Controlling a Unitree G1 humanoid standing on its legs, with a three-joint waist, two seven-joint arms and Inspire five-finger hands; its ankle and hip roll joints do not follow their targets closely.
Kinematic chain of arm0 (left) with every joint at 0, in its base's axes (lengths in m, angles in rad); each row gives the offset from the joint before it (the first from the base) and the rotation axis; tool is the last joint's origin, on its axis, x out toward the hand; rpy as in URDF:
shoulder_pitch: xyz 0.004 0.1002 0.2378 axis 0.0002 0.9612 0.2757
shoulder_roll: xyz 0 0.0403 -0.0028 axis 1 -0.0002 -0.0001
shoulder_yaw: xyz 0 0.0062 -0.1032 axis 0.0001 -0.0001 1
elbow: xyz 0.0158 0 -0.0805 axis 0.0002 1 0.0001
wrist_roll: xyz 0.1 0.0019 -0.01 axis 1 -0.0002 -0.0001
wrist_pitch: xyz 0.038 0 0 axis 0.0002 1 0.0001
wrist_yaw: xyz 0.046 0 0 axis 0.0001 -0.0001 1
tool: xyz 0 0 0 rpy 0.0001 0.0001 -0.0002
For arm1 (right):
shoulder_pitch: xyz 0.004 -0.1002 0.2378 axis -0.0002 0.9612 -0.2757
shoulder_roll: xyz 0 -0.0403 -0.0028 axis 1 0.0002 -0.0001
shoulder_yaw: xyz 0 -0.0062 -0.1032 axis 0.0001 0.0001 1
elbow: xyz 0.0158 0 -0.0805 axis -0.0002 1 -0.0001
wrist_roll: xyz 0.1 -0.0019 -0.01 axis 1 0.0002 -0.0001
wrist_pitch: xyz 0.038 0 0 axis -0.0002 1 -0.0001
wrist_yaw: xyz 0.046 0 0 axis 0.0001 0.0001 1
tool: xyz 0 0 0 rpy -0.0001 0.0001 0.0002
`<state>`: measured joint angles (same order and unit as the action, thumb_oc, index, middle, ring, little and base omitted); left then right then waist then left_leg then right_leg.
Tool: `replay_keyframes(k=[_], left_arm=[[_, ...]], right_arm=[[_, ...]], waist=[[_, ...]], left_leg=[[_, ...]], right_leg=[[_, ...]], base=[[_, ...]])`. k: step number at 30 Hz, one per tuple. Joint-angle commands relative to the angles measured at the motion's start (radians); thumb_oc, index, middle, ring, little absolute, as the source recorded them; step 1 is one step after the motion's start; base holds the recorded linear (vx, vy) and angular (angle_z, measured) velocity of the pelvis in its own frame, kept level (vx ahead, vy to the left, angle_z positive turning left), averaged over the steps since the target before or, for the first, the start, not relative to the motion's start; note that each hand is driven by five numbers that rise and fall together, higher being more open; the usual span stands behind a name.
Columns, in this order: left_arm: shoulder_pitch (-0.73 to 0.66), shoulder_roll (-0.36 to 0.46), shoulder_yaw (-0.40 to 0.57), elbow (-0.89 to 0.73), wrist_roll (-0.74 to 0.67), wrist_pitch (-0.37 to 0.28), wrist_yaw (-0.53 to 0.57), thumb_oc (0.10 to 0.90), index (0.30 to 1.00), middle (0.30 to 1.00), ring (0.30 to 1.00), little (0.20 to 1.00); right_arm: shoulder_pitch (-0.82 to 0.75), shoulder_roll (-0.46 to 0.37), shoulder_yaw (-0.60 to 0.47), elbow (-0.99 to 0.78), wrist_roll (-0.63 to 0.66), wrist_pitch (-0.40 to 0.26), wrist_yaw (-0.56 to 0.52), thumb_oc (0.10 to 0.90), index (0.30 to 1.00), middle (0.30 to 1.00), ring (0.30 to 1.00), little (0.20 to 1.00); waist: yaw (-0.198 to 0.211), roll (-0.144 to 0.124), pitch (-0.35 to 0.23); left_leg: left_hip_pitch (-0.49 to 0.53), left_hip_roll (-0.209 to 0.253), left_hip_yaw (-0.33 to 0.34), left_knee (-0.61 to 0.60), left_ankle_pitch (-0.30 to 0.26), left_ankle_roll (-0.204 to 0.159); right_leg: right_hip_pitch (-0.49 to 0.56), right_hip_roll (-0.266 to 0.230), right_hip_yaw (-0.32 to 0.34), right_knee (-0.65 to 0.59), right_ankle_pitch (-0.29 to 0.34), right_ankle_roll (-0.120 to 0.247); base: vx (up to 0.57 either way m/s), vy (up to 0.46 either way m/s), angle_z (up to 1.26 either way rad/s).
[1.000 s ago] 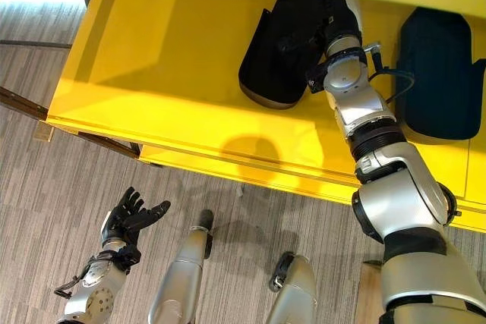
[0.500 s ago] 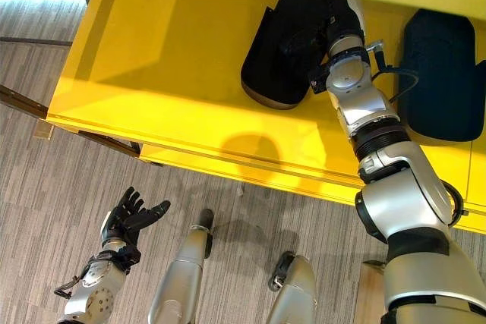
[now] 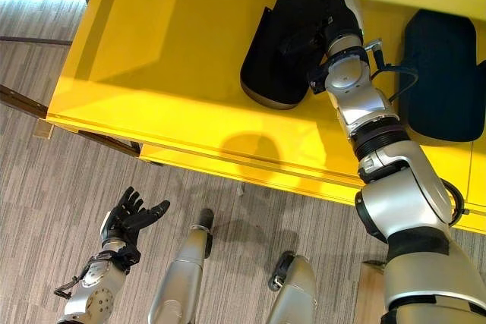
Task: Move parts from the plastic box to the shelf.
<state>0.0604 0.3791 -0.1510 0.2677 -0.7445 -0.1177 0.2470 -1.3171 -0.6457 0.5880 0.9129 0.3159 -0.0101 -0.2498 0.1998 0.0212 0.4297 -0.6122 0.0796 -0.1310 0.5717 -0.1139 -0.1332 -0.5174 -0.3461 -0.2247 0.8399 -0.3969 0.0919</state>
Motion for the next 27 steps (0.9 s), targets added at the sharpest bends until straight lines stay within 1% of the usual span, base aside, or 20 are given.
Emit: replay_keyframes(k=[1,13,27], left_arm=[[0.025,0.1,0.056,-0.11,-0.025,-0.101,-0.016,0.9,1.0,1.0,1.0,1.0],[0.028,0.106,0.059,-0.114,-0.024,-0.109,-0.017,0.9,1.0,1.0,1.0,1.0],[0.026,0.107,0.067,-0.106,-0.022,-0.111,-0.019,0.9,1.0,1.0,1.0,1.0]], right_arm=[[-0.262,-0.043,0.063,-0.016,-0.03,-0.092,-0.013,0.9,1.0,1.0,1.0,1.0],[-0.279,-0.045,0.084,-0.013,-0.036,-0.098,-0.009,0.9,1.0,1.0,1.0,1.0],[-0.288,-0.053,0.109,-0.021,-0.046,-0.095,0.003,0.9,1.0,1.0,1.0,1.0]], waist=[[0.042,-0.03,-0.025],[0.048,-0.03,-0.027],[0.052,-0.043,-0.029]], left_leg=[[0.045,0.019,-0.023,0.057,-0.109,0.053],[0.042,0.016,-0.024,0.054,-0.106,0.053],[0.043,0.017,-0.026,0.049,-0.105,0.051]], right_leg=[[0.032,0.005,0.049,-0.076,0.092,0.015],[0.028,0.005,0.048,-0.074,0.09,0.015],[0.035,0.005,0.042,-0.078,0.091,0.016]], base=[[0.0,0.0,0.0],[0.0,0.0,0.0],[0.0,0.0,0.01]])
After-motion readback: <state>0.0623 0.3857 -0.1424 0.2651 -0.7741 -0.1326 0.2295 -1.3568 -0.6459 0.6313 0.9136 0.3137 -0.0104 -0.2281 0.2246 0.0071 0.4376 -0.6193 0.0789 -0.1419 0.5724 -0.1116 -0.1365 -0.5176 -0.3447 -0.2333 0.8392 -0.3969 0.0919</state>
